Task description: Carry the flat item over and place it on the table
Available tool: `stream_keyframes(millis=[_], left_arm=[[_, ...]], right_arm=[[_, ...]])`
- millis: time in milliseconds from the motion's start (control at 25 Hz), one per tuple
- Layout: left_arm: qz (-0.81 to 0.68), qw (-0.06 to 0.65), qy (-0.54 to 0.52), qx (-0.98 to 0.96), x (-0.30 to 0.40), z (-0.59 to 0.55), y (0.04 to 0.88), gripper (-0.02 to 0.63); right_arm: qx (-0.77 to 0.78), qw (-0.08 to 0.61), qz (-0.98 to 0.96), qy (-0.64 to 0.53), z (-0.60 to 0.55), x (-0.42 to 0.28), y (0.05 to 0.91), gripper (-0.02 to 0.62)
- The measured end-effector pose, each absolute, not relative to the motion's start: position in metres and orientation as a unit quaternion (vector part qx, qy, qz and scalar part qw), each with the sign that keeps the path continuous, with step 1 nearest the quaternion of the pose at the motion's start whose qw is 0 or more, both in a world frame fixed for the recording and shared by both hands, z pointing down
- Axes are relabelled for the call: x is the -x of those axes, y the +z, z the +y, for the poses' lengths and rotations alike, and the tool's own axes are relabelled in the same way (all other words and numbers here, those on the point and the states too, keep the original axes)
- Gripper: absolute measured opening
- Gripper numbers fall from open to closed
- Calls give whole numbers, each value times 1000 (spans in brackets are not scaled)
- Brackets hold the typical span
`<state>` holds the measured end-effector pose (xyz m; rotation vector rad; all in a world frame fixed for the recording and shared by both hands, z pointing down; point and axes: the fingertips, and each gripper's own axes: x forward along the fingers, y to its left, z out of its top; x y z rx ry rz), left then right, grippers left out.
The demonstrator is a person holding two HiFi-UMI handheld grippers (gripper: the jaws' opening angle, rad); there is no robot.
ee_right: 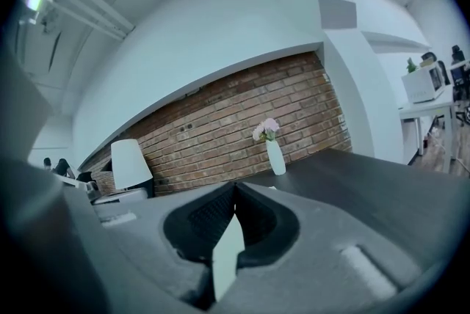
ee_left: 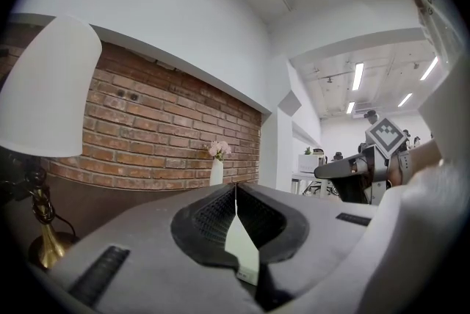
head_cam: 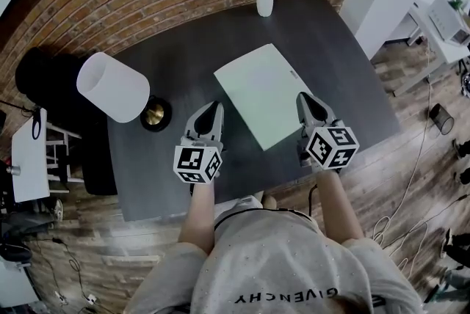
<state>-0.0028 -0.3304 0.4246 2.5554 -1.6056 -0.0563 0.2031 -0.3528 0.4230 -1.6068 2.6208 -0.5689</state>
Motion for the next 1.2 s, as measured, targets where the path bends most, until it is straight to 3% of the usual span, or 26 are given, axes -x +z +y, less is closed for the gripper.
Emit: stream_keyframes(millis=[1200], left_arm=[[-539, 49, -37, -840, 17, -333, 399, 3]], right_arm=[[492, 37, 864, -97, -349, -205, 382, -2]])
